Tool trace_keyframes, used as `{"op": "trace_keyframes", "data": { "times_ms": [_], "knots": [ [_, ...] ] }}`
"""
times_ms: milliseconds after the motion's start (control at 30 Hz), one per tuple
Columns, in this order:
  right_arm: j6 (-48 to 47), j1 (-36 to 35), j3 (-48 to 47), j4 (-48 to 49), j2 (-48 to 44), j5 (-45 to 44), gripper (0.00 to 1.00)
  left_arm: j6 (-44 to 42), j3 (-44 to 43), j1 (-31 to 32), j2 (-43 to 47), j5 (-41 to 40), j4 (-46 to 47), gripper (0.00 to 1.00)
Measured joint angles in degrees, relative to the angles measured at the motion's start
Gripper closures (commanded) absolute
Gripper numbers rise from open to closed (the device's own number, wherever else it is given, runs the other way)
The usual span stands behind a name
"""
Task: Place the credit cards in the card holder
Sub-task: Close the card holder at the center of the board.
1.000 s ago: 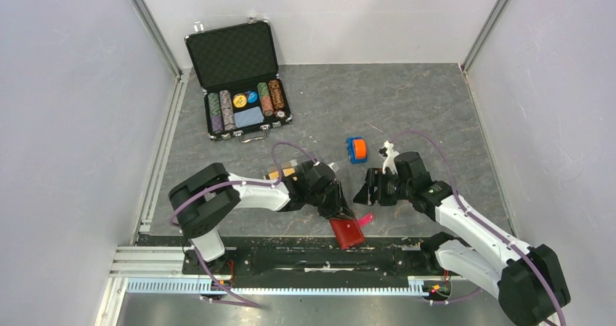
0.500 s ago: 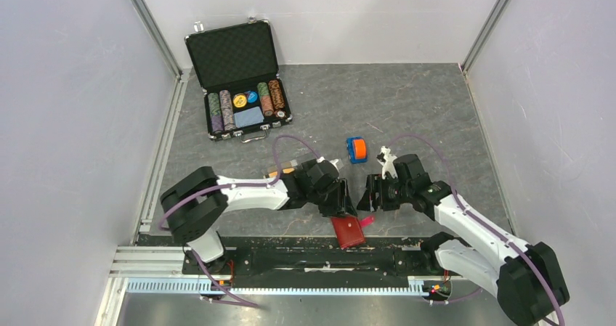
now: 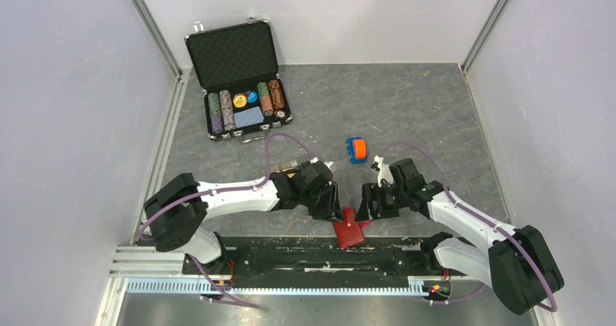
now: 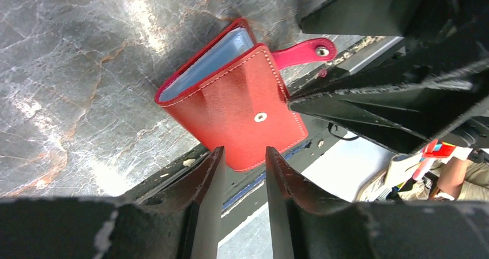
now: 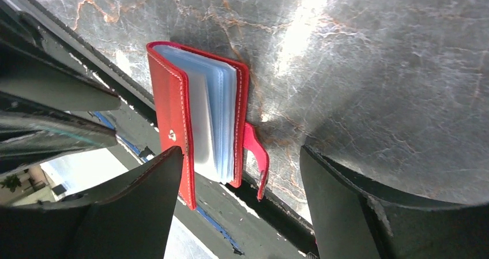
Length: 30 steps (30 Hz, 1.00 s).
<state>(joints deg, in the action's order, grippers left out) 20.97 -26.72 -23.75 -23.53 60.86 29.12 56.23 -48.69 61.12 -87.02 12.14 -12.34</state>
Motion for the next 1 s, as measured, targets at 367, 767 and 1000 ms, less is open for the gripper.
{"op": "trace_keyframes", "data": {
  "times_ms": [367, 767, 1000],
  "knots": [
    [3.1, 0.0, 3.8, 8.0, 1.2, 7.3, 0.35, -1.5, -5.8, 2.6, -10.8, -1.2, -5.0, 0.71],
    [3.7, -2.9, 4.9, 13.3, 6.4, 7.4, 0.87, -3.9, -11.8, 5.4, -13.3, -6.1, -13.0, 0.61],
    [6.9, -3.9, 5.6, 16.2, 8.5, 7.4, 1.0, -5.5, -13.8, 5.4, -11.0, -10.0, -17.0, 0.46]
  ]
}}
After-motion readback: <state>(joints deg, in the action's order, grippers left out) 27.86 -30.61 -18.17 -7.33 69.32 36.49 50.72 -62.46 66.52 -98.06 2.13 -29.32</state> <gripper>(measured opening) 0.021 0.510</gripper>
